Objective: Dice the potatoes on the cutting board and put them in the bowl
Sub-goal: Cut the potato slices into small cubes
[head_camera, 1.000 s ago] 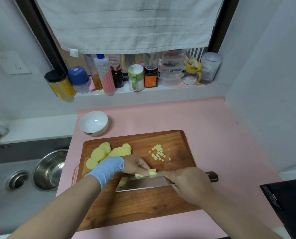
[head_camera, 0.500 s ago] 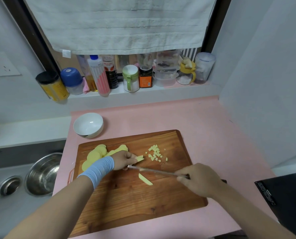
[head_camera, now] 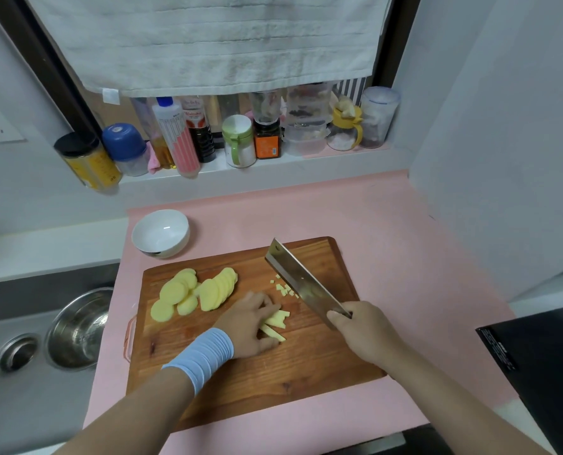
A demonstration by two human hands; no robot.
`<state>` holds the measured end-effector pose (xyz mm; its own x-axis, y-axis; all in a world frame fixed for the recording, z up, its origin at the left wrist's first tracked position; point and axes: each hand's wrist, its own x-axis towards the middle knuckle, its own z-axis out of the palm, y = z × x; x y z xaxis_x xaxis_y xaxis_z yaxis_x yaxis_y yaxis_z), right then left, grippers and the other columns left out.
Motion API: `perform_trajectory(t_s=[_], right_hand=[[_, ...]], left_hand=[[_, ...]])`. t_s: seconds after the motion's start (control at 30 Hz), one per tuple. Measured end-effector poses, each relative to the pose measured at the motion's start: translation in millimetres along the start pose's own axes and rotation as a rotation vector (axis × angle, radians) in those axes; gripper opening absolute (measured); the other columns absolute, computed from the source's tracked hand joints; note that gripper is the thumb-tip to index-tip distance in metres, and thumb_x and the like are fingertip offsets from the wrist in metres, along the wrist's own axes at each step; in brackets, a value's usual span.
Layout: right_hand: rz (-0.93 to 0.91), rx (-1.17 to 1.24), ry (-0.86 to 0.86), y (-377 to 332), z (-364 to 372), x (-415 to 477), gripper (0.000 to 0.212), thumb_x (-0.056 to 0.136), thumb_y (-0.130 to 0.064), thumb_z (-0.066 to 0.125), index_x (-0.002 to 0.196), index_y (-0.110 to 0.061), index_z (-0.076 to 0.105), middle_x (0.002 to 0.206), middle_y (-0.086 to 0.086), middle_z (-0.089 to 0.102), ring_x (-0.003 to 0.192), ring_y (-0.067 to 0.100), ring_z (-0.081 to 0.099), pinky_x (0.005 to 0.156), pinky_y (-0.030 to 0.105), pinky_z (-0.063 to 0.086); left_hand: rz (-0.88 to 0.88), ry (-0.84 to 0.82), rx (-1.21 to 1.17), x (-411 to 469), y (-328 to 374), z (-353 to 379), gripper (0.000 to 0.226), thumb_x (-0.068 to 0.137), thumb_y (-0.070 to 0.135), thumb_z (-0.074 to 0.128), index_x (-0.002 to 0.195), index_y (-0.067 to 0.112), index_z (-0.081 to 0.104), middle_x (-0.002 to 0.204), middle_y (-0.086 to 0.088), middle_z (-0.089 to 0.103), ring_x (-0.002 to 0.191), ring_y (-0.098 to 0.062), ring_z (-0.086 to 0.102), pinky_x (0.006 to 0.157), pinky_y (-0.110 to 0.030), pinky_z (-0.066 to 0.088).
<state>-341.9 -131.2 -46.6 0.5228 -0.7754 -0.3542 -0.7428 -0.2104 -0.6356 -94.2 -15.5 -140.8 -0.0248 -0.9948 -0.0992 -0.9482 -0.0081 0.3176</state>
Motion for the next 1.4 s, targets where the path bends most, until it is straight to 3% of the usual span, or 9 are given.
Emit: perform_trajectory(t_s=[0.23,0.4,0.57,0.67,0.87,1.0,1.13,1.3,1.4], right_hand=[[0.026,-0.139,-0.025,2.2,18.4,-13.3,0.035,0.097,-0.040,0.052,0.064,-0.034,0.061,0.061,-0.009,0.061,0.067,0.012,0.061,0.060,0.031,0.047],[0.018,-0.268,-0.014,-1.9,32.5,-22.2,0.028,0.100,-0.046,0.047,0.098,-0.033,0.071,0.082,-0.010,0.070,0.082,0.016,0.067,0.070,0.031,0.054],[0.038,-0.286,-0.047,-1.0,38.3,-28.5,0.032,0.102,-0.046,0.045,0.105,-0.031,0.072,0.088,-0.010,0.072,0.084,0.017,0.068,0.072,0.032,0.056],[0.048,-0.255,-0.070,-0.6,39.4,-26.8,0.031,0.101,-0.046,0.046,0.099,-0.030,0.072,0.080,-0.010,0.069,0.077,0.015,0.067,0.066,0.031,0.055],[0.045,-0.269,-0.113,-3.1,38.6,-23.9,0.033,0.101,-0.046,0.047,0.090,-0.026,0.070,0.072,-0.007,0.067,0.069,0.014,0.064,0.055,0.030,0.046],[0.053,-0.262,-0.123,-5.1,40.8,-23.5,0.033,0.101,-0.045,0.047,0.091,-0.025,0.071,0.073,-0.007,0.068,0.068,0.014,0.066,0.065,0.036,0.057],[0.060,-0.236,-0.134,-6.6,42.1,-24.0,0.035,0.101,-0.044,0.048,0.085,-0.023,0.070,0.070,-0.006,0.066,0.065,0.015,0.064,0.060,0.036,0.055],[0.083,-0.258,-0.120,-8.9,43.6,-26.1,0.031,0.102,-0.044,0.047,0.096,-0.026,0.072,0.077,-0.008,0.068,0.071,0.016,0.067,0.070,0.040,0.061],[0.070,-0.282,-0.103,-11.3,44.8,-27.9,0.029,0.103,-0.042,0.047,0.105,-0.027,0.072,0.083,-0.009,0.069,0.076,0.016,0.068,0.072,0.037,0.060]], left_hand=[[-0.191,0.150,-0.045,-10.8,23.5,17.5,0.049,0.087,0.048,0.065,0.125,0.018,0.062,0.115,-0.001,0.054,0.108,-0.020,0.049,0.098,-0.039,0.046],[-0.435,0.269,-0.135,-19.6,44.5,28.6,0.060,0.084,0.056,0.067,0.129,0.018,0.059,0.118,-0.001,0.055,0.116,-0.019,0.048,0.101,-0.029,0.041],[-0.142,0.267,-0.333,-43.1,19.9,21.6,0.060,0.075,0.024,0.071,0.132,0.018,0.053,0.121,0.006,0.052,0.113,-0.011,0.046,0.104,-0.031,0.040],[-0.092,0.254,-0.345,-49.7,0.6,18.3,0.049,0.077,0.011,0.073,0.124,0.021,0.060,0.117,0.010,0.057,0.109,-0.008,0.051,0.100,-0.024,0.040],[-0.080,0.227,-0.315,-44.1,-8.0,17.0,0.037,0.072,0.016,0.087,0.105,0.021,0.072,0.101,0.010,0.069,0.093,-0.005,0.056,0.089,-0.006,0.033],[-0.110,0.241,-0.339,-43.9,-12.4,16.6,0.033,0.071,0.024,0.087,0.101,0.024,0.073,0.094,0.012,0.069,0.086,-0.004,0.055,0.082,-0.013,0.040],[-0.078,0.234,-0.346,-41.0,-15.2,16.9,0.031,0.070,0.027,0.088,0.098,0.023,0.073,0.089,0.010,0.069,0.082,-0.006,0.055,0.077,-0.023,0.046],[-0.038,0.177,-0.316,-38.4,-6.4,5.1,0.042,0.077,0.032,0.075,0.116,0.026,0.061,0.109,0.011,0.057,0.097,-0.002,0.050,0.086,-0.013,0.041],[0.043,0.292,-0.221,-38.2,13.1,13.3,0.026,0.082,0.033,0.065,0.104,0.020,0.062,0.109,0.006,0.054,0.099,-0.011,0.050,0.086,-0.022,0.045]])
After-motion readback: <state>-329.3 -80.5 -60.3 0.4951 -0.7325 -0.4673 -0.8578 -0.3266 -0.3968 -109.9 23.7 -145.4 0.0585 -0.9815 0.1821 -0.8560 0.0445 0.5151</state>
